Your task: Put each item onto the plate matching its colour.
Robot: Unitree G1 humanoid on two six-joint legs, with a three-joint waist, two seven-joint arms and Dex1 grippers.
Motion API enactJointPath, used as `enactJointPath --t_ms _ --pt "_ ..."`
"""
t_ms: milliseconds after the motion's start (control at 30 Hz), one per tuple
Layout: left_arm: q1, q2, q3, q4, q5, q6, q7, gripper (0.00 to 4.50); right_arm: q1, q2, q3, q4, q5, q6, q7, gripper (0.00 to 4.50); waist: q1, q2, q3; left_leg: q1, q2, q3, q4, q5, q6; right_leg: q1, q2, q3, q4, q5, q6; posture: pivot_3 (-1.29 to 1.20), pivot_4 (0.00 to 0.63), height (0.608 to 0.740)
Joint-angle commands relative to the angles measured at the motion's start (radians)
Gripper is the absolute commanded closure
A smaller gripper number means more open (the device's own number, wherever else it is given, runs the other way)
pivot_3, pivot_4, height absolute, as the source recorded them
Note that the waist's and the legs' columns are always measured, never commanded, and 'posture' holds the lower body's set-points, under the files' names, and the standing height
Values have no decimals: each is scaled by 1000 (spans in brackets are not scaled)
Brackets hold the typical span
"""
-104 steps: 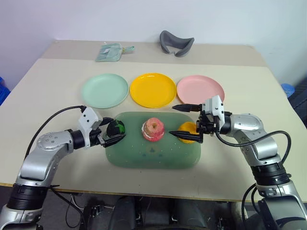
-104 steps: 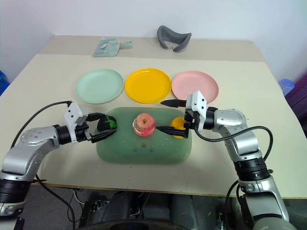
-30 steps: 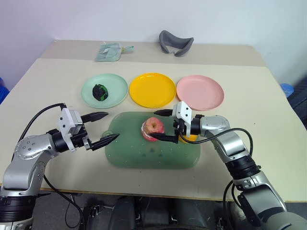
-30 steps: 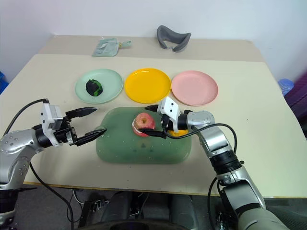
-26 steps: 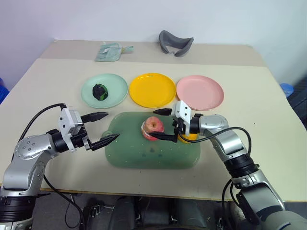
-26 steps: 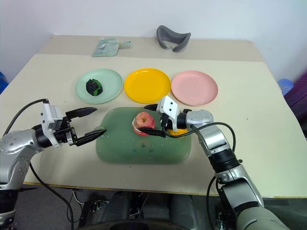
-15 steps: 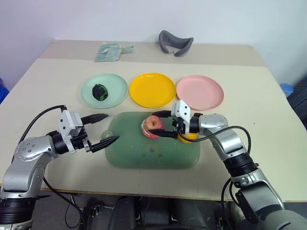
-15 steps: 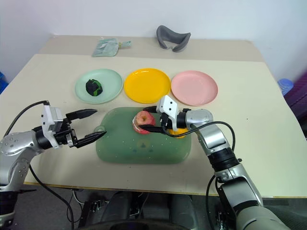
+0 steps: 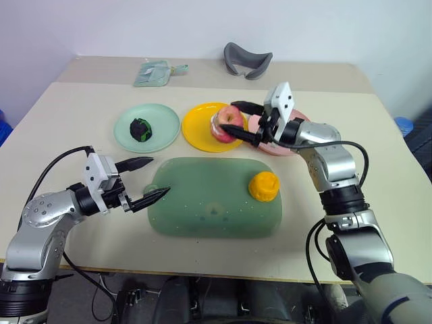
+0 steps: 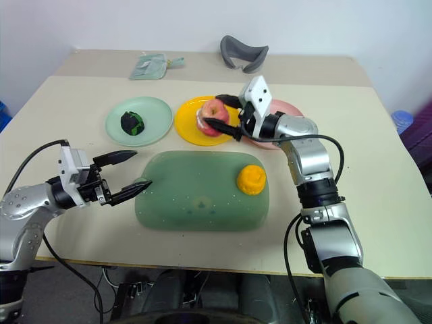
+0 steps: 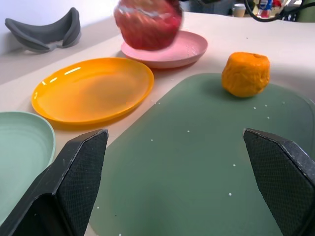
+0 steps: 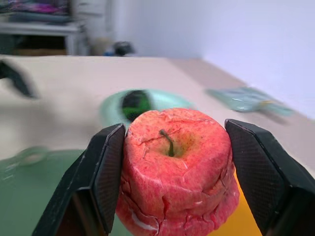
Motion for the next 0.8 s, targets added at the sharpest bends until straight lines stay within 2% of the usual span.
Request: enactJointPath --t_ms 33,267,433,667,800 --pt "-7 -4 13 -37 -4 -7 13 0 -97 -32 -47 178 -54 -114 -58 1262 -2 1 0 0 0 0 0 0 0 0 0 0 0 0 0 0 150 740" --pt "10 -5 29 -54 -18 -4 17 0 -251 -61 -83 611 -112 -270 -108 1262 -9 2 1 0 0 2 0 0 0 0 0 1 0 0 0 0 150 740" --pt "32 2 49 -67 -32 -3 13 0 -303 -72 -95 760 -140 -315 -126 1262 -21 3 2 0 0 2 -1 0 0 0 0 1 0 0 0 0 150 740" --pt "46 -3 48 -98 -37 9 32 0 -313 -83 -156 736 -98 -338 -48 1262 -28 5 3 0 1 0 -1 0 0 -1 0 1 0 0 0 0 150 740" --pt "45 0 40 -110 -45 21 30 0 -213 -106 -182 513 -4 -242 137 1262 -23 6 3 0 1 0 -1 0 0 0 0 1 0 0 0 0 150 740"
